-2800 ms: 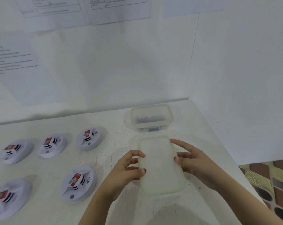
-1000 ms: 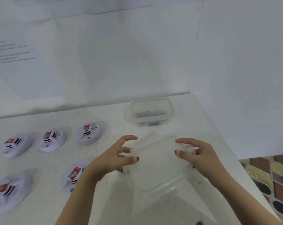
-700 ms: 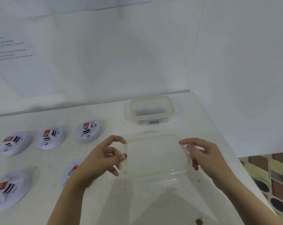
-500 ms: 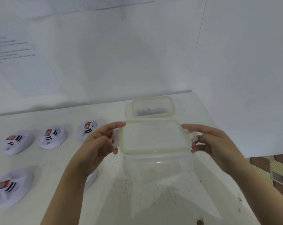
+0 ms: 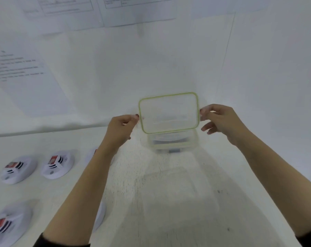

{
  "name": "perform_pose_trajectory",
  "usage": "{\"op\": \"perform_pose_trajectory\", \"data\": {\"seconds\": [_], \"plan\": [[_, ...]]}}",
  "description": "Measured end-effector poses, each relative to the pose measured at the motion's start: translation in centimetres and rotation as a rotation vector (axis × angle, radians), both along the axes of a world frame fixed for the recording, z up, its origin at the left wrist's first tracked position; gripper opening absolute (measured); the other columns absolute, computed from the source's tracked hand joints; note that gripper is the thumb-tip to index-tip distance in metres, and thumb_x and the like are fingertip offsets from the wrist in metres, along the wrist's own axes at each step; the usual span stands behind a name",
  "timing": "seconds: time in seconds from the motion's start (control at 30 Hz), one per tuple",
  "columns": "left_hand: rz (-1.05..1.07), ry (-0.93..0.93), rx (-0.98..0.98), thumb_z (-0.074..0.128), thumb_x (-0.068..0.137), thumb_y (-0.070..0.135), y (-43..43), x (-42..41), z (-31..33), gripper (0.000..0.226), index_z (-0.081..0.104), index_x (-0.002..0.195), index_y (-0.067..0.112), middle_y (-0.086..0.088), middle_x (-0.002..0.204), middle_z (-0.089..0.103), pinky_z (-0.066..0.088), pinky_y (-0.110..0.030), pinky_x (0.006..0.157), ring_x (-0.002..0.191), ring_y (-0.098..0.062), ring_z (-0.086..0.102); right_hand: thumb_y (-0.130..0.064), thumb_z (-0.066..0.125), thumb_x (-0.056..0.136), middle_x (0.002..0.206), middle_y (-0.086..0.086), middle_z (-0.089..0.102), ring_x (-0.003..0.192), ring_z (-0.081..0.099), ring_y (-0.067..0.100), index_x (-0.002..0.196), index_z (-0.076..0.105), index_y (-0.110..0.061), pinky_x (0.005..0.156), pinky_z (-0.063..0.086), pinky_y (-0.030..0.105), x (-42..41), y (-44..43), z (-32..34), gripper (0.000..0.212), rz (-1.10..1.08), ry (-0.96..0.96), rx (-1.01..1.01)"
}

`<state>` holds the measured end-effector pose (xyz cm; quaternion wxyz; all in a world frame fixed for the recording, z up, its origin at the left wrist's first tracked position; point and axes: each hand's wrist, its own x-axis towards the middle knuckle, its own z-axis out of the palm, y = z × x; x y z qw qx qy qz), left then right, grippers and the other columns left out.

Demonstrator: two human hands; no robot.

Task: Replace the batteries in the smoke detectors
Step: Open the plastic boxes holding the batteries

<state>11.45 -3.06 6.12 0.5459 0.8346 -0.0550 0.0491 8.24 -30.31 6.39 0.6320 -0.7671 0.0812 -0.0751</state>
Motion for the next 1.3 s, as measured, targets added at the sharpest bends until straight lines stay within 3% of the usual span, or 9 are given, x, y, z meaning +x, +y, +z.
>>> {"op": "perform_pose_trajectory", "data": {"seconds": [0.1,0.2,0.37,0.47,0.57,0.67,0.93,1.1,1.3], "plan": [[0.109,0.134,-0.105,0.058,0.096,0.024,-1.2,4.2,-0.4,0.031,0.063,0.073,0.005,-0.007,0.069,0.058,0.049,-0.018,0.048,0.053,-0.015,0.051,-0.016,0.062,0.089,0.078,0.006,0.062,0.045,0.056,0.012,0.094,0.065,-0.006,0.043,0.045,0.019,4.1,0.3,-0.3,0.012,-0.040,0.103,0.038],[0.203,0.327,-0.198,0.062,0.094,0.027,-2.2,7.7,-1.4,0.035,0.058,0.069,0.002,-0.009,0.063,0.054,0.051,-0.020,0.047,0.051,-0.017,0.051,-0.010,0.063,0.087,0.076,0.007,0.061,0.054,0.053,0.013,0.099,0.064,-0.001,0.048,0.042,0.020,7.4,0.4,-1.2,0.015,-0.081,0.189,0.064],[0.175,0.496,-0.289,0.060,0.095,0.024,-3.5,11.3,-3.8,0.024,0.055,0.085,0.003,-0.006,0.072,0.049,0.042,-0.019,0.039,0.055,-0.014,0.046,-0.011,0.063,0.087,0.070,0.002,0.059,0.058,0.047,0.011,0.075,0.060,-0.007,0.051,0.033,0.021,10.2,0.5,-3.0,0.013,-0.134,0.293,0.023],[0.128,0.564,-0.360,0.056,0.097,0.024,-3.5,11.8,-4.9,0.021,0.056,0.101,0.004,-0.006,0.077,0.051,0.043,-0.023,0.049,0.061,-0.016,0.048,-0.010,0.061,0.087,0.072,0.003,0.060,0.060,0.048,0.012,0.074,0.059,-0.008,0.054,0.036,0.021,10.9,0.4,-3.9,0.014,-0.137,0.328,0.043],[0.034,0.607,-0.423,0.053,0.098,0.024,-3.2,10.8,-5.5,0.018,0.060,0.097,0.007,-0.007,0.083,0.059,0.047,-0.029,0.062,0.072,-0.020,0.058,-0.012,0.059,0.089,0.081,0.004,0.063,0.067,0.055,0.017,0.097,0.062,-0.005,0.060,0.044,0.026,10.6,0.4,-4.5,0.012,-0.115,0.334,0.082],[-0.047,0.672,-0.388,0.056,0.096,0.028,-2.4,8.8,-5.4,0.020,0.061,0.099,0.009,-0.011,0.091,0.066,0.053,-0.034,0.071,0.081,-0.026,0.064,-0.018,0.057,0.092,0.091,0.008,0.063,0.074,0.059,0.023,0.102,0.058,-0.009,0.061,0.050,0.029,9.0,0.5,-4.8,0.014,-0.082,0.372,0.081],[-0.113,0.557,-0.306,0.060,0.087,-0.006,-0.9,4.1,-5.7,0.034,0.059,0.117,0.010,-0.014,0.108,0.070,0.058,-0.031,0.070,0.090,-0.025,0.069,-0.010,0.061,0.088,0.102,0.006,0.064,0.088,0.063,0.021,0.121,0.050,-0.027,0.065,0.056,0.034,3.2,0.9,-5.8,0.039,-0.020,0.287,0.075],[-0.096,0.574,-0.341,0.058,0.086,-0.010,-0.5,1.9,-6.2,0.037,0.058,0.119,0.005,-0.019,0.109,0.070,0.056,-0.036,0.078,0.094,-0.030,0.067,-0.006,0.061,0.087,0.097,0.008,0.068,0.082,0.065,0.020,0.121,0.052,-0.023,0.066,0.053,0.028,0.9,1.1,-6.1,0.039,-0.015,0.275,0.138],[-0.080,0.593,-0.378,0.055,0.085,-0.013,-0.1,-0.6,-6.7,0.034,0.059,0.113,0.006,-0.019,0.103,0.071,0.057,-0.030,0.066,0.083,-0.027,0.069,-0.009,0.067,0.084,0.097,0.017,0.069,0.080,0.064,0.026,0.119,0.057,-0.020,0.073,0.052,0.030,-1.4,1.1,-6.9,0.037,-0.008,0.289,0.184]]}}
